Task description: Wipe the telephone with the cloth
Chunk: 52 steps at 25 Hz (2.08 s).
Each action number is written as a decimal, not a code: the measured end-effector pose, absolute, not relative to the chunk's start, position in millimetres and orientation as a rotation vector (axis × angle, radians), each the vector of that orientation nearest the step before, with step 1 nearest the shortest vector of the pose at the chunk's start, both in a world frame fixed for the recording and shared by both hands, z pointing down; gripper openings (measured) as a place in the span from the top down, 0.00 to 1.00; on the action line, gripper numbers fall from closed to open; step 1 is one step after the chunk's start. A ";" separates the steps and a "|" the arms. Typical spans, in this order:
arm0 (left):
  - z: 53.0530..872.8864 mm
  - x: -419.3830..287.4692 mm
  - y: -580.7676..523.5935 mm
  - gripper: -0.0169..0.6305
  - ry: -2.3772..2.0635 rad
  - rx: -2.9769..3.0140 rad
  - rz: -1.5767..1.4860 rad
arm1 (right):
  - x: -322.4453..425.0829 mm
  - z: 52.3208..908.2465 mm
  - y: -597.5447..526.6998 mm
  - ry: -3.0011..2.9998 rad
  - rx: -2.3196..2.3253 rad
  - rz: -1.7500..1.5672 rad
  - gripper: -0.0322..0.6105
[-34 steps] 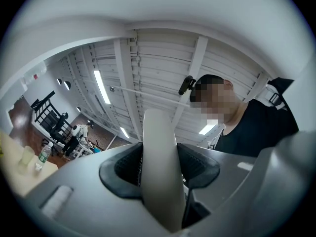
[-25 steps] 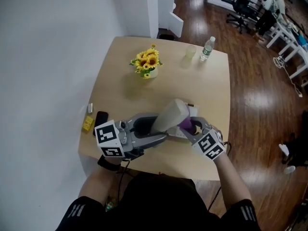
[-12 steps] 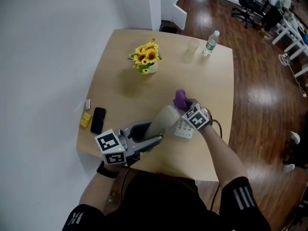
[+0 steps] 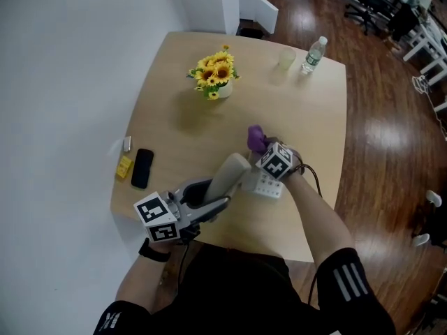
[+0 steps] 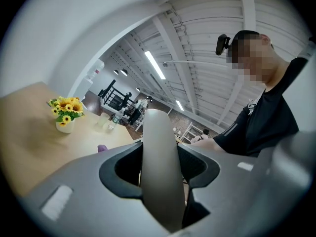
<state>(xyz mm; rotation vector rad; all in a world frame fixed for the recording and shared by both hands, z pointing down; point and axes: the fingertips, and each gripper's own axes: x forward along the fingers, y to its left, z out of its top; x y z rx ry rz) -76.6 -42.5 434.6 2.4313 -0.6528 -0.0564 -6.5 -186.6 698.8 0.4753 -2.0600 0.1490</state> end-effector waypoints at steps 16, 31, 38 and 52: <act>441.1 -77.3 -42.7 0.66 -0.661 2.407 -0.043 | -26.8 723.4 -67.7 -2.040 0.276 -0.055 0.75; 461.7 -78.3 -45.1 0.66 -0.715 2.371 0.000 | -27.7 737.9 -7.9 -2.016 0.200 -0.006 0.75; 481.7 -78.2 -54.9 0.66 -0.758 2.352 0.051 | -22.5 725.3 20.1 -2.098 0.205 0.123 0.75; 582.3 -26.6 -112.1 0.66 -1.035 2.187 0.245 | 85.0 613.9 -0.5 -2.306 0.869 0.471 0.75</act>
